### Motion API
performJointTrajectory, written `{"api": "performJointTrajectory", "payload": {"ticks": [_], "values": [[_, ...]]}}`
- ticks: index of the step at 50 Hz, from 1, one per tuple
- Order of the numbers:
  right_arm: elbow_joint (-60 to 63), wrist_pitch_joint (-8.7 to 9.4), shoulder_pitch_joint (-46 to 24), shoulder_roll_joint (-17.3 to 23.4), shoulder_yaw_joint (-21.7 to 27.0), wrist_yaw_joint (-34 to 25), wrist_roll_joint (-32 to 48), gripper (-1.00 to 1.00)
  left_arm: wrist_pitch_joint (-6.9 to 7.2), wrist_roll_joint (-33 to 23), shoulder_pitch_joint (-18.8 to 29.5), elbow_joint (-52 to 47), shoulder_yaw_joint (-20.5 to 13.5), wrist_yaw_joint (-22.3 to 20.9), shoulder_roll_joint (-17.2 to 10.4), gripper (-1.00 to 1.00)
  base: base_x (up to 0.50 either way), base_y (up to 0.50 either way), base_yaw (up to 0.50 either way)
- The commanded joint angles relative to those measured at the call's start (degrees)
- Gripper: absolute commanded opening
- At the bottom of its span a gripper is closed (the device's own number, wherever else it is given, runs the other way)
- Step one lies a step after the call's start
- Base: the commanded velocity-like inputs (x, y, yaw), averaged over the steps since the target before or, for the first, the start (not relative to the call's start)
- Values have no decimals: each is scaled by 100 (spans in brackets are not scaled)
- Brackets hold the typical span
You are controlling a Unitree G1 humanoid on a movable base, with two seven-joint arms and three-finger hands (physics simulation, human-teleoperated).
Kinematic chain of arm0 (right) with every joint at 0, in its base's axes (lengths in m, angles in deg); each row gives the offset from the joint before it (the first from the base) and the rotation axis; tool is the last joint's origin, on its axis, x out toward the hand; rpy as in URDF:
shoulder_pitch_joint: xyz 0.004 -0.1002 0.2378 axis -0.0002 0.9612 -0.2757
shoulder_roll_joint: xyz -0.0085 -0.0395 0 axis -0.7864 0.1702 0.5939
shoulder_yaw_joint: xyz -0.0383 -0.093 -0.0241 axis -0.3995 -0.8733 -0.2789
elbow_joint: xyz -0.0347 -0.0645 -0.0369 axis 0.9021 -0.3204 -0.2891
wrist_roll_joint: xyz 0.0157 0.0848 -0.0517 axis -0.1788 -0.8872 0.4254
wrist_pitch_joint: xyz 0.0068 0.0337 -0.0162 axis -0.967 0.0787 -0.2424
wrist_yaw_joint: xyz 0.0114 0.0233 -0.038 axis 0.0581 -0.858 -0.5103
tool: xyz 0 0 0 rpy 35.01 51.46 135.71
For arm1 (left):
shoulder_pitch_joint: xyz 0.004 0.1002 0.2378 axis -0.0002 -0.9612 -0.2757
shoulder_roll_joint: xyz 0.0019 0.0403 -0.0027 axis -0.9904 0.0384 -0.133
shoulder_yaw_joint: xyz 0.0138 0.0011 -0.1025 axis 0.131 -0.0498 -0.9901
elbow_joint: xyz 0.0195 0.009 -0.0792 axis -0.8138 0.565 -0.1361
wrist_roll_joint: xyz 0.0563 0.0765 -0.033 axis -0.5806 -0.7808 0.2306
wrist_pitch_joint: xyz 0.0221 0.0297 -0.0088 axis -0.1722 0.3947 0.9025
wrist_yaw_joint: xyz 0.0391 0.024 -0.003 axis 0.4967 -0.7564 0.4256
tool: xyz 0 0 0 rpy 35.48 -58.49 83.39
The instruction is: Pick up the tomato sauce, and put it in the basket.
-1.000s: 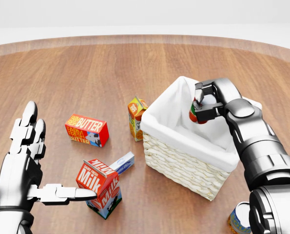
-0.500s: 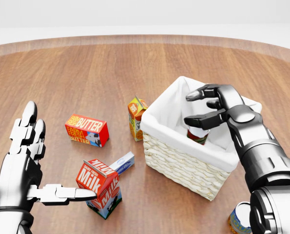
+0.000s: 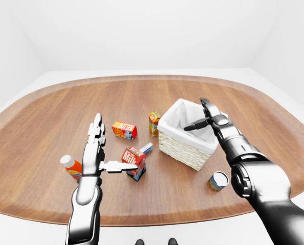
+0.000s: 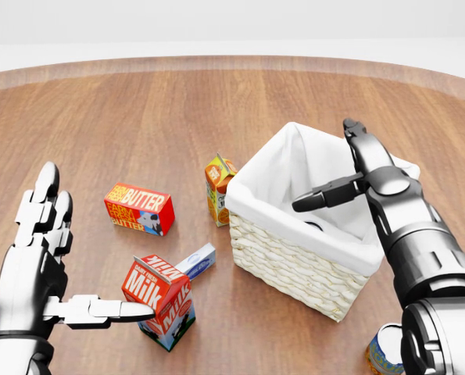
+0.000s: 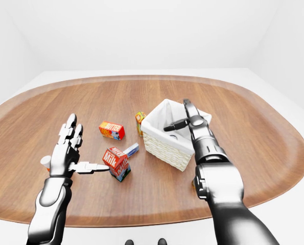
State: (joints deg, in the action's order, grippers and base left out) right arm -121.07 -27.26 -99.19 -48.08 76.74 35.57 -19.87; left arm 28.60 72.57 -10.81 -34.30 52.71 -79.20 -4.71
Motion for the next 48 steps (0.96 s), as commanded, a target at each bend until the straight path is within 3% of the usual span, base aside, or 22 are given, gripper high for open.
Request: {"api": "performJointTrajectory", "payload": {"ticks": [1,20,25,35,48], "values": [[74,0,-43,30,1,-41,-32,100,0,-14,-9,27,14,5,4,100,0,0,0],[1151,0,43,108,-74,-333,-415,100,0,-17,-11,19,15,5,3,100,0,0,0],[2466,0,449,100,-61,-560,-611,100,0,-10,-1,8,-3,3,-2,100,0,0,0],[6326,0,1801,20,44,-973,-669,100,0,1,-13,-52,-16,-8,-1,100,0,0,0],[9549,0,3277,-262,115,-1462,-512,100,0,17,-6,-99,-38,-15,-6,100,0,0,0]]}}
